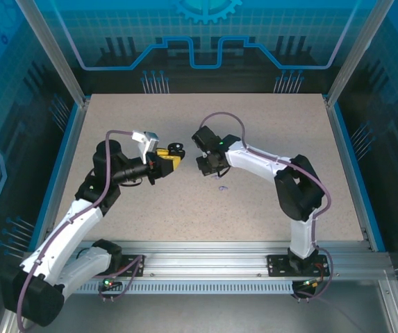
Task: Insert wireless bluetooth earbuds into charging case
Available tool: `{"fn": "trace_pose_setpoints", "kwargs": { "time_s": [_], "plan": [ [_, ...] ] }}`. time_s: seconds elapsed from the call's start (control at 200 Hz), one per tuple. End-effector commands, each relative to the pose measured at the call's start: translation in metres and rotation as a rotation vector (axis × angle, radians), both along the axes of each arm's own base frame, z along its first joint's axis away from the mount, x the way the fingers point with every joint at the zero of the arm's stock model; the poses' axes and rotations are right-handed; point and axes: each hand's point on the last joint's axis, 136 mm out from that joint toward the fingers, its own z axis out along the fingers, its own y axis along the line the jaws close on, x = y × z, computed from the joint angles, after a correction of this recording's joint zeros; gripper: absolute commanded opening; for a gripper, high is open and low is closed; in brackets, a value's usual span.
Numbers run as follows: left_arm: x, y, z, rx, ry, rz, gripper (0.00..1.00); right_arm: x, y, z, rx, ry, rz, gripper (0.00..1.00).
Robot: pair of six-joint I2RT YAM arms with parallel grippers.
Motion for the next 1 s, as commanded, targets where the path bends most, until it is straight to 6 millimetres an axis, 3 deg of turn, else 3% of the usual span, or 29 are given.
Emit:
{"fn": "trace_pose_setpoints", "kwargs": {
  "time_s": [0.0, 0.37, 0.76, 0.99],
  "plan": [
    [0.006, 0.003, -0.008, -0.008, 0.025, 0.026, 0.20, 0.013, -0.009, 0.031, 0.030, -0.108, -0.012, 0.20],
    [0.023, 0.002, -0.028, -0.006, 0.109, 0.062, 0.20, 0.008, -0.028, 0.081, 0.134, -0.183, -0.029, 0.19],
    [0.037, -0.007, -0.063, -0.001, 0.257, 0.035, 0.18, -0.008, -0.028, 0.139, 0.276, -0.259, 0.006, 0.19],
    [0.038, -0.016, -0.074, -0.001, 0.284, -0.013, 0.18, -0.016, -0.027, 0.167, 0.335, -0.302, 0.043, 0.20]
  ]
}}
